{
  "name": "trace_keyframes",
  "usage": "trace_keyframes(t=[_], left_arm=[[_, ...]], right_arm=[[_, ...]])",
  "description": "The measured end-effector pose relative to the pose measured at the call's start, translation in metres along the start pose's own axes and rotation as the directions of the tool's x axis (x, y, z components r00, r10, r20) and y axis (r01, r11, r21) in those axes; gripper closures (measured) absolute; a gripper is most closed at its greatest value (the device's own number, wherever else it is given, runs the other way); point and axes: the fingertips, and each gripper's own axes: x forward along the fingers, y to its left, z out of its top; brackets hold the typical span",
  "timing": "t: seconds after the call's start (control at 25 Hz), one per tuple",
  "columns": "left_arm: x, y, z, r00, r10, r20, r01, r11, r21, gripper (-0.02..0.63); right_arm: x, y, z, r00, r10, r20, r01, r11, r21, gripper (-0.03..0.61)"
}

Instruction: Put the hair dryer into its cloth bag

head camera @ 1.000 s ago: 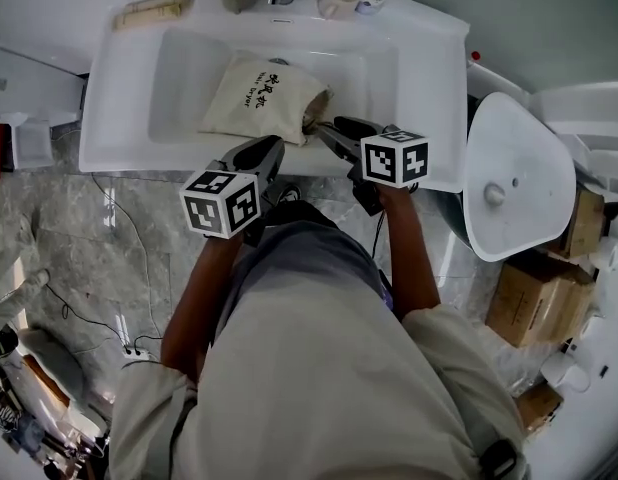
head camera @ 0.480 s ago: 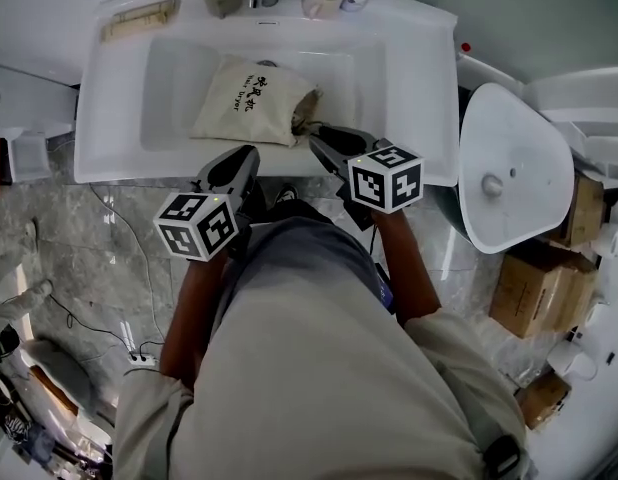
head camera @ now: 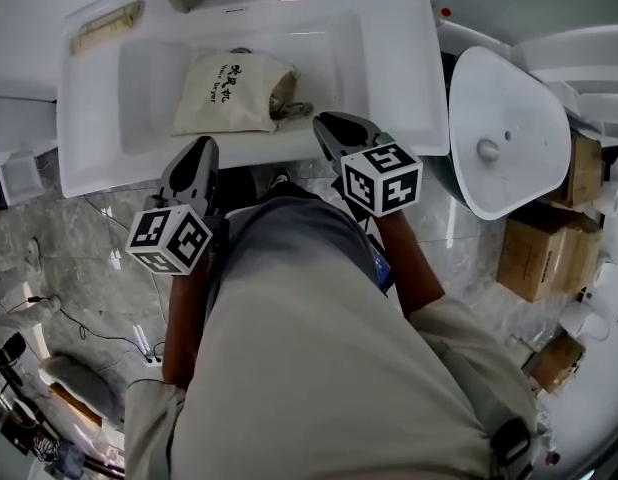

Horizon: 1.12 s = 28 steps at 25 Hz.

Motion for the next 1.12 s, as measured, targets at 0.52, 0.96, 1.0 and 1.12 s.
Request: trace_keyframes(t=[0.52, 0.96, 1.0, 1.12], left_arm=[[-0.010, -0.011, 0.039, 0.996, 0.006, 0.091, -0.020, 0.988, 0.154, 0.591], [-0.017, -0.024, 0.057, 0.996, 0.005, 0.093, -0.023, 0.979, 0.201, 0.591], [-0.016, -0.021, 0.056, 0.997, 0.006, 0.082, -0.023, 0.979, 0.203, 0.591], [-0.013, -0.015, 0.060, 0.998, 0.017, 0.067, -0.031, 0.976, 0.215, 0.591]], right_arm=[[-0.040, 0.017, 0.044, 0.980, -0.024, 0.199, 0.027, 0.999, -0.016, 0.568], [-0.050, 0.023, 0.066, 0.971, -0.097, 0.218, 0.117, 0.990, -0.081, 0.569], [-0.050, 0.020, 0.065, 0.970, -0.114, 0.214, 0.135, 0.987, -0.086, 0.569], [-0.051, 0.015, 0.066, 0.968, -0.136, 0.209, 0.154, 0.985, -0.075, 0.569]])
